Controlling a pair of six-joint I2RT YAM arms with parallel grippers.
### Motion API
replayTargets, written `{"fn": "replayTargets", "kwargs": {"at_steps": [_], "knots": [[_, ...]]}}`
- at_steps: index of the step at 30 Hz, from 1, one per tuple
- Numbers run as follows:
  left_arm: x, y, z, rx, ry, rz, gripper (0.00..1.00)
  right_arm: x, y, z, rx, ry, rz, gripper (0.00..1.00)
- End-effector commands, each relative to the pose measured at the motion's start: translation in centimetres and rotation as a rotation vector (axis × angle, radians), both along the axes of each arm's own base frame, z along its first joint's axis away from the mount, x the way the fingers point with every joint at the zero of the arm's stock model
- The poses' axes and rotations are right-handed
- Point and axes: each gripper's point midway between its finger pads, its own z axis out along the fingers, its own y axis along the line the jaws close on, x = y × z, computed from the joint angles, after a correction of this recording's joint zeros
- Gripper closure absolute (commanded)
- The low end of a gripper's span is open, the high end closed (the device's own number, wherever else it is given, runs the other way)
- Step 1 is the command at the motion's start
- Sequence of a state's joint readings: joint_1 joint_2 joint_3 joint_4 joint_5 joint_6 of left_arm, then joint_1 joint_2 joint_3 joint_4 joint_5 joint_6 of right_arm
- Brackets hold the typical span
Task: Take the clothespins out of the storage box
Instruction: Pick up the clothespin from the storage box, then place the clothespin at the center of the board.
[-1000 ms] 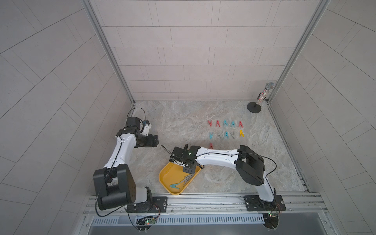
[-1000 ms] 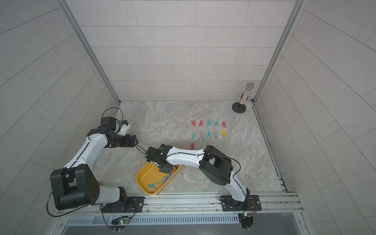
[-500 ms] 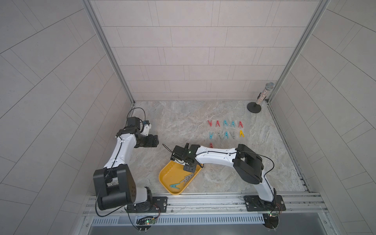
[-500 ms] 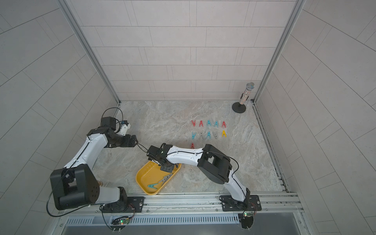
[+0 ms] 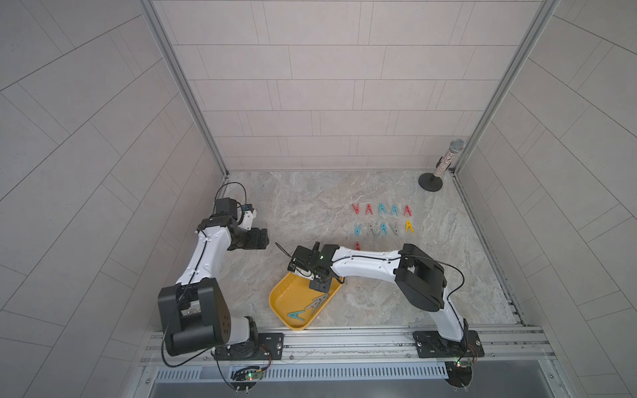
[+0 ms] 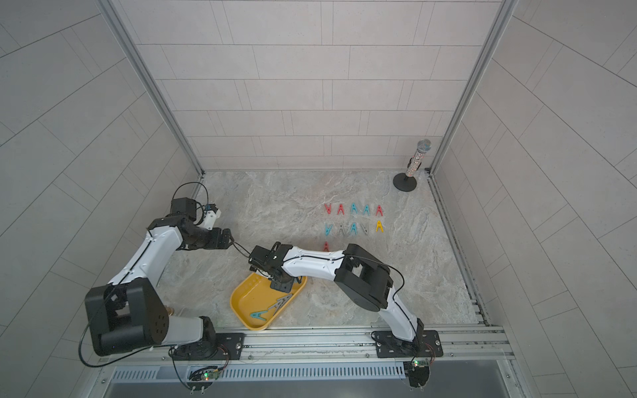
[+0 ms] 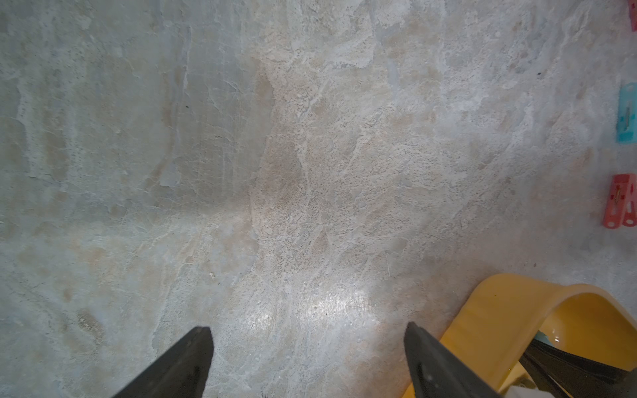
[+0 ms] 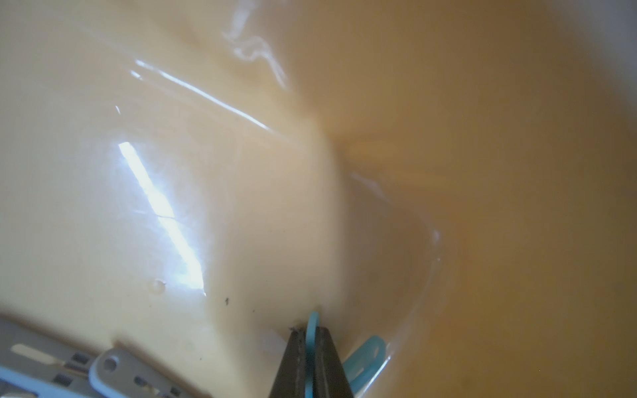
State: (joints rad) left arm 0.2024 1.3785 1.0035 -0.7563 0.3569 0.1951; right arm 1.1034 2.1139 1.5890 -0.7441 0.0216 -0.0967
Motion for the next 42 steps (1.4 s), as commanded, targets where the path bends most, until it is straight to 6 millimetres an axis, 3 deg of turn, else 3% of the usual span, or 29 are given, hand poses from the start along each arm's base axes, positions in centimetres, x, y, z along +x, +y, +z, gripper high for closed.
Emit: {"fn": "replayTargets", "kwargs": {"at_steps": [1, 10, 15, 19, 23, 29, 33, 38, 42], "knots": [[-0.3, 0.0, 0.3, 0.006, -0.008, -0.001, 0.05, -0.2, 0.6, 2.6, 0.073, -0.001, -0.012, 0.99], [-0.3, 0.0, 0.3, 0.005, -0.008, 0.000, 0.05, -0.4, 1.8, 7.2, 0.263, 0.013, -0.059, 1.00], [-0.3, 0.0, 0.3, 0.007, -0.008, 0.000, 0.05, 0.7, 1.6, 10.1, 0.384, 0.029, -0.144, 1.00], [-0.3, -0.1, 0.3, 0.005, -0.006, 0.000, 0.05, 3.1, -0.4, 12.3, 0.484, 0.023, -0.292, 1.00], [-0.3, -0.1, 0.1, 0.001, -0.001, -0.002, 0.05, 6.6, -4.8, 13.1, 0.550, 0.008, -0.508, 1.00], [-0.3, -0.1, 0.2, -0.002, -0.002, -0.003, 0.05, 10.1, -13.2, 10.7, 0.535, 0.024, -0.834, 1.00], [-0.3, -0.1, 0.2, 0.001, -0.003, -0.002, 0.05, 10.8, -17.6, 8.2, 0.503, 0.063, -1.006, 1.00], [-0.2, -0.1, 0.2, 0.001, -0.003, -0.003, 0.05, 10.9, -20.8, 5.4, 0.441, 0.098, -1.124, 1.00], [-0.2, -0.1, 0.2, -0.001, -0.003, -0.002, 0.05, 10.8, -21.1, 3.5, 0.401, 0.144, -1.144, 1.00]]}}
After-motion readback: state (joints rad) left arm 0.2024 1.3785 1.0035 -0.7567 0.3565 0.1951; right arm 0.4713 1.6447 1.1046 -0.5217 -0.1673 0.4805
